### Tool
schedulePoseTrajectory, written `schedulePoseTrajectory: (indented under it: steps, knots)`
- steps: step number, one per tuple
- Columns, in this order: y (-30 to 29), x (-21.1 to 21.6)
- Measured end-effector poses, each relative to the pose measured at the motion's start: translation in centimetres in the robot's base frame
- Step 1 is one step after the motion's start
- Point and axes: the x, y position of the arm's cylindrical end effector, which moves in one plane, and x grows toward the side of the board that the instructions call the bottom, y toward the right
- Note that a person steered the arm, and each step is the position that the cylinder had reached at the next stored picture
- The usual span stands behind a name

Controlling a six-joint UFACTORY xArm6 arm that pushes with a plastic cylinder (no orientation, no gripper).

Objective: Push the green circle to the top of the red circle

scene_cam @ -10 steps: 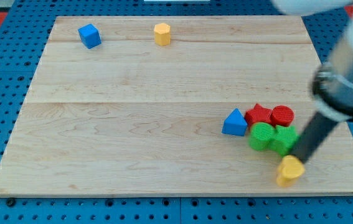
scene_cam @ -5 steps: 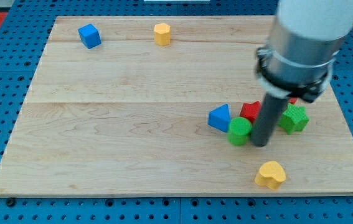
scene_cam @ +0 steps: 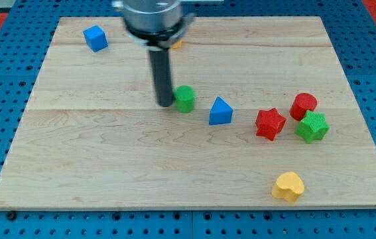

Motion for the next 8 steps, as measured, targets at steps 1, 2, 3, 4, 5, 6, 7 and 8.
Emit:
schedulePoseTrajectory:
  steps: [1,2,3,4,5,6,7,8]
  knots:
    - [8.4,-0.1]
    - [7.9,-0.4]
    - [11.4,-2.9]
    - [13.5,-1.9]
    - [14.0,1.3]
    - [17.5,1.0]
    - [19.4,-5.0]
    - [19.2,-12.0]
